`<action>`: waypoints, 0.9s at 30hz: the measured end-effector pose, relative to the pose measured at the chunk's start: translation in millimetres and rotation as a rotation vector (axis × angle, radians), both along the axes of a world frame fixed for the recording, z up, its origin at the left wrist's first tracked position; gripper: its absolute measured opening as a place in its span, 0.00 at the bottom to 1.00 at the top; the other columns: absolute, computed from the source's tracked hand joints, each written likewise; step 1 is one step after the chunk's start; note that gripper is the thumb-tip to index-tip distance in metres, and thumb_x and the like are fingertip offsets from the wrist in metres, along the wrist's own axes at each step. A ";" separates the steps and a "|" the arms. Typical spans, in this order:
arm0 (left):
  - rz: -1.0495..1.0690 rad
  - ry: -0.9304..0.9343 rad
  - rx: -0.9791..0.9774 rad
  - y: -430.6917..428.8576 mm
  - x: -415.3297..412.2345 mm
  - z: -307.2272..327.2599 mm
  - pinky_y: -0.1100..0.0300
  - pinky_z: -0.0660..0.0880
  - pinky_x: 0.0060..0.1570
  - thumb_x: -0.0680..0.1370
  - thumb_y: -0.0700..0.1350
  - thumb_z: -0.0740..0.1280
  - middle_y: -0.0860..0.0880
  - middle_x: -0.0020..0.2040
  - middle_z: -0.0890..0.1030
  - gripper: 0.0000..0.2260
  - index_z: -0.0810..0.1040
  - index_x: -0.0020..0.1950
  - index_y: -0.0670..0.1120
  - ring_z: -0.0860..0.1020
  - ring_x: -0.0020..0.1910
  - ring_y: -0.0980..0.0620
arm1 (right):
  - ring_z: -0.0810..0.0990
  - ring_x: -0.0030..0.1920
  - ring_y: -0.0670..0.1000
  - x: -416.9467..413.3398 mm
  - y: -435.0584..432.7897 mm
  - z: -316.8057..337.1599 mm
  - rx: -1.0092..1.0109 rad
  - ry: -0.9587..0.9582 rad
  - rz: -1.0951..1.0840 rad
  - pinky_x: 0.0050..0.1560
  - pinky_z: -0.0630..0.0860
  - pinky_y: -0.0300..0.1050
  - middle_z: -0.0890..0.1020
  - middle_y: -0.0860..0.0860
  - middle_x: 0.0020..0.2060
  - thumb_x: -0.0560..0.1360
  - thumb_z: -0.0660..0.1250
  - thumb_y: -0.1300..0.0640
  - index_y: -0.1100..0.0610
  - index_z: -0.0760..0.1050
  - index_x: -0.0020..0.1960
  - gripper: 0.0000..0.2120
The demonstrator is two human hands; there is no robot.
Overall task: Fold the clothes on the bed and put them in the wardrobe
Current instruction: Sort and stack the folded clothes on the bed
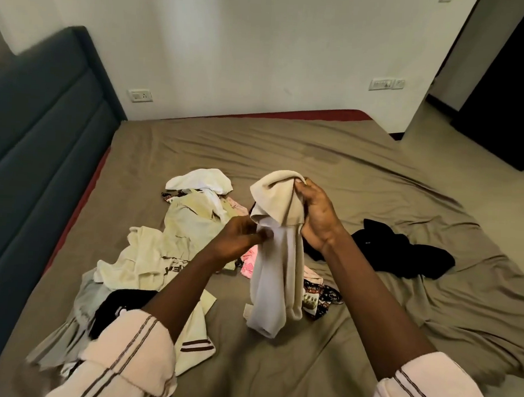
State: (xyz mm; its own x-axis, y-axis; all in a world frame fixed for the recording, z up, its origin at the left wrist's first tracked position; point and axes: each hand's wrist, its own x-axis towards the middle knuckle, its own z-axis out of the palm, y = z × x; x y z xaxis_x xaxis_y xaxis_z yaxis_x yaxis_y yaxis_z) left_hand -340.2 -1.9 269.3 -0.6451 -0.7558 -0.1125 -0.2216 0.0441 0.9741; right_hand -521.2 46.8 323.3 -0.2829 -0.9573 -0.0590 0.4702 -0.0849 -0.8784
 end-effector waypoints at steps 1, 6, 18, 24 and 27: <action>0.034 0.016 -0.003 -1.7 -4.4 0.0 0.59 0.75 0.50 0.81 0.40 0.71 0.47 0.44 0.86 0.03 0.83 0.51 0.41 0.81 0.46 0.56 | 0.82 0.46 0.50 -5.7 0.5 0.6 -0.019 -0.007 -0.026 0.53 0.79 0.47 0.84 0.53 0.47 0.81 0.62 0.64 0.57 0.76 0.55 0.06; 0.143 -0.013 -0.218 -17.6 -3.4 2.7 0.50 0.77 0.47 0.75 0.48 0.77 0.44 0.45 0.84 0.11 0.78 0.48 0.44 0.81 0.44 0.47 | 0.82 0.49 0.50 -48.3 12.6 -14.7 0.119 0.443 -0.142 0.46 0.79 0.43 0.83 0.49 0.50 0.75 0.57 0.75 0.53 0.77 0.61 0.24; -0.131 -0.400 -0.711 -23.3 -28.1 27.0 0.52 0.77 0.43 0.69 0.51 0.77 0.56 0.40 0.81 0.09 0.78 0.44 0.55 0.79 0.41 0.54 | 0.84 0.52 0.42 -19.9 19.3 -57.6 0.104 1.064 0.228 0.56 0.81 0.55 0.86 0.44 0.49 0.73 0.73 0.56 0.47 0.81 0.59 0.14; -0.248 -0.840 -0.719 -35.7 8.1 10.9 0.53 0.73 0.43 0.75 0.60 0.75 0.56 0.41 0.76 0.15 0.71 0.46 0.55 0.78 0.45 0.48 | 0.84 0.56 0.42 -39.8 21.9 -54.1 0.036 1.149 0.098 0.61 0.79 0.49 0.87 0.44 0.53 0.77 0.65 0.64 0.52 0.85 0.59 0.16; -0.238 -0.837 -0.501 -31.8 29.5 -9.9 0.51 0.78 0.46 0.70 0.67 0.71 0.54 0.42 0.82 0.17 0.78 0.44 0.55 0.80 0.44 0.50 | 0.83 0.56 0.42 -47.1 19.6 -49.9 0.030 1.180 0.111 0.60 0.78 0.47 0.87 0.44 0.54 0.77 0.65 0.62 0.51 0.86 0.59 0.15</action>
State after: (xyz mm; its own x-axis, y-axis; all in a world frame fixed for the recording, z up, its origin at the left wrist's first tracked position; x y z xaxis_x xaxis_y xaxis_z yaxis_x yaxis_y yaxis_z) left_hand -310.6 -33.6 259.4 -0.6443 -0.7022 -0.3030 -0.7591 0.5387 0.3655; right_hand -568.3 66.4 273.4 -0.0931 -0.9827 0.1602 -0.6287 -0.0668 -0.7748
